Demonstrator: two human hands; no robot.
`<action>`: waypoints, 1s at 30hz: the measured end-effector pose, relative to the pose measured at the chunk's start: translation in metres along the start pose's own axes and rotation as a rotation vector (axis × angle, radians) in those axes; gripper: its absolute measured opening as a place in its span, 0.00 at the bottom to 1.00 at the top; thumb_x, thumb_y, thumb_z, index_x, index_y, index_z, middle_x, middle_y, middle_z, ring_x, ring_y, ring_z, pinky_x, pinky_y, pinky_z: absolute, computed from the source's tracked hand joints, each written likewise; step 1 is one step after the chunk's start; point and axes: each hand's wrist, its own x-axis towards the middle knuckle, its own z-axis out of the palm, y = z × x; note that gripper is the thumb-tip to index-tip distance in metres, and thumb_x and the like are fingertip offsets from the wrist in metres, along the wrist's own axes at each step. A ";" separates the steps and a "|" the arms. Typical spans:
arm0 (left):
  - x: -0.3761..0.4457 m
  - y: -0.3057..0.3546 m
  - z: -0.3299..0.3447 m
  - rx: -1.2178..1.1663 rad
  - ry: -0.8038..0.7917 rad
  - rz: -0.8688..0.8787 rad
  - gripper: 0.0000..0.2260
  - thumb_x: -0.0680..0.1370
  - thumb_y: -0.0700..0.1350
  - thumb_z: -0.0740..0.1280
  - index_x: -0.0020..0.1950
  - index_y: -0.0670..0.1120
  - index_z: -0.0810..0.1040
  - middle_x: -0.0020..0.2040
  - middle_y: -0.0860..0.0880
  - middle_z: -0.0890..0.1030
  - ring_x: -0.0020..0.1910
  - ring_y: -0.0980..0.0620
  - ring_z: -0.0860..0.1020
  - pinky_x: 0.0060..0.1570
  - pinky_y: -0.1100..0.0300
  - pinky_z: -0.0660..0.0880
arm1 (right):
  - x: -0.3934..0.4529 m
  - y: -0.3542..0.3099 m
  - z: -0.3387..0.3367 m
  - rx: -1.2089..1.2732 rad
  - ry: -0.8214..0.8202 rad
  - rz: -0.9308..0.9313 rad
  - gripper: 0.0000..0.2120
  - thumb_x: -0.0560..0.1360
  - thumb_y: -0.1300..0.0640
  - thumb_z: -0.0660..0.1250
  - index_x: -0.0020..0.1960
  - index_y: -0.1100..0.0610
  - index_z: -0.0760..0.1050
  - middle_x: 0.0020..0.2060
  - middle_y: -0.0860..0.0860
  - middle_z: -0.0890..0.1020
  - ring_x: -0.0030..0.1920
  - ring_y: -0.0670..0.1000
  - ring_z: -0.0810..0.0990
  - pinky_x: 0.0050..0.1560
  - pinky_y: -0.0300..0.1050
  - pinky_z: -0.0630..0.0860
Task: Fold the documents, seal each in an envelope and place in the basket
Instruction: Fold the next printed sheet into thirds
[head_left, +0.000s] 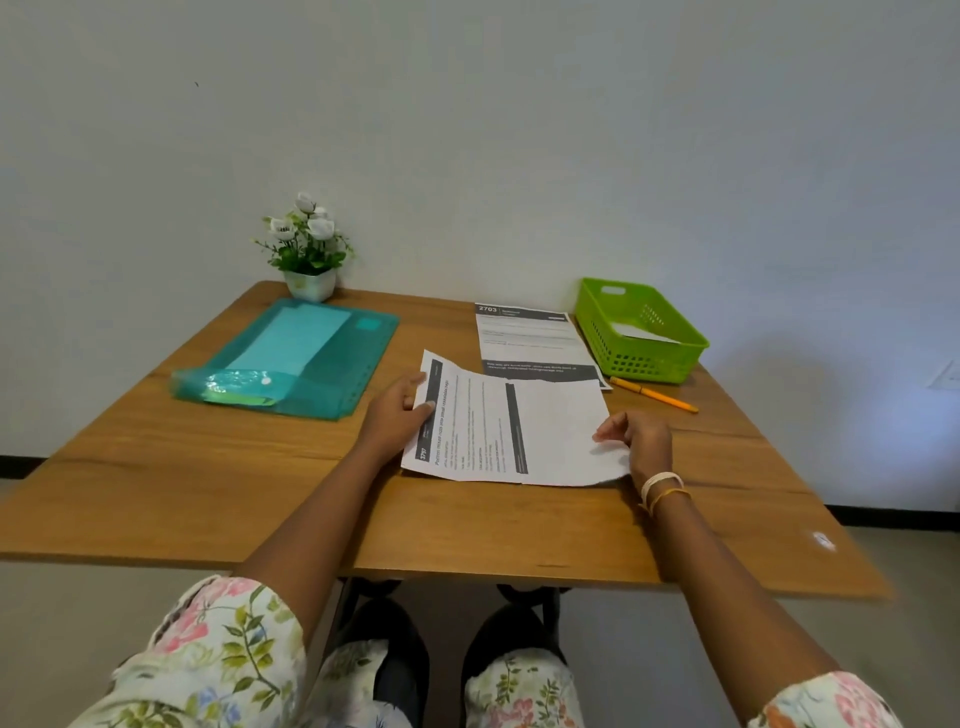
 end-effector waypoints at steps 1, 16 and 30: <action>-0.001 0.001 0.001 0.037 0.007 0.018 0.22 0.79 0.40 0.66 0.72 0.47 0.69 0.58 0.42 0.81 0.40 0.59 0.77 0.30 0.73 0.71 | 0.004 -0.006 0.001 0.000 -0.011 0.032 0.16 0.70 0.64 0.54 0.30 0.61 0.77 0.31 0.58 0.81 0.36 0.54 0.79 0.45 0.45 0.73; -0.005 -0.011 0.004 0.122 -0.024 0.134 0.20 0.74 0.43 0.70 0.66 0.51 0.77 0.57 0.48 0.81 0.49 0.52 0.79 0.47 0.54 0.79 | -0.041 -0.015 0.134 -1.101 -0.435 -0.341 0.26 0.79 0.42 0.52 0.74 0.52 0.61 0.74 0.53 0.63 0.74 0.54 0.60 0.73 0.57 0.54; -0.006 -0.009 0.006 -0.043 0.000 0.059 0.18 0.79 0.41 0.65 0.69 0.47 0.73 0.41 0.49 0.81 0.36 0.56 0.81 0.31 0.62 0.75 | -0.016 0.016 0.085 -1.073 -0.276 -0.289 0.26 0.80 0.43 0.52 0.74 0.53 0.62 0.75 0.52 0.63 0.75 0.53 0.59 0.74 0.57 0.55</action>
